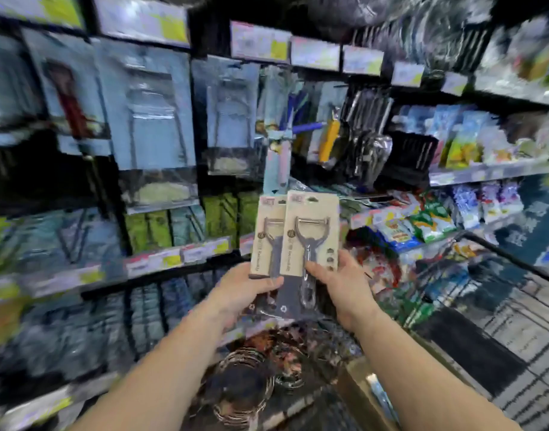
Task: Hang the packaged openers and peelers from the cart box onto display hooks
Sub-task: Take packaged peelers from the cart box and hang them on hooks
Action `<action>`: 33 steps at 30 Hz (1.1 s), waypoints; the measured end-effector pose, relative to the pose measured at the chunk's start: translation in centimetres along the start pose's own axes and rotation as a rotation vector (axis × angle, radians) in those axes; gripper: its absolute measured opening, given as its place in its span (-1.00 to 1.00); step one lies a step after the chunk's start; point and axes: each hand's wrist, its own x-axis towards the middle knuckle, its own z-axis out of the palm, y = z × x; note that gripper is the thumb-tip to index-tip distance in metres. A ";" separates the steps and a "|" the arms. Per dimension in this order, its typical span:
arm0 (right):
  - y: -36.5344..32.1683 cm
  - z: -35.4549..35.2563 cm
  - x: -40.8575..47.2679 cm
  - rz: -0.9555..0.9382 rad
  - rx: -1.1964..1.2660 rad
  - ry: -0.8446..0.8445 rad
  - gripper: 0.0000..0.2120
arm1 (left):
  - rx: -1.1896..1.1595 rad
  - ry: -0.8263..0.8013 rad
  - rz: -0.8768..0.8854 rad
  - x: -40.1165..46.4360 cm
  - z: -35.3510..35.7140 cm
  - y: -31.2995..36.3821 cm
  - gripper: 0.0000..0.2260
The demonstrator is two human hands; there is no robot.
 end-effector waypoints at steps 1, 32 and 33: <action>-0.8 2.5 -0.2 -0.020 -0.002 -0.049 -0.65 | 0.023 0.052 0.029 -1.2 -2.5 0.5 -0.84; -17.4 61.7 -12.4 -0.610 0.017 -0.409 -0.23 | -0.091 1.031 0.465 -29.4 -57.9 5.1 -0.72; -17.7 62.0 -12.3 -0.601 0.023 -0.397 -0.23 | -0.109 1.018 0.475 -29.5 -58.0 5.0 -0.76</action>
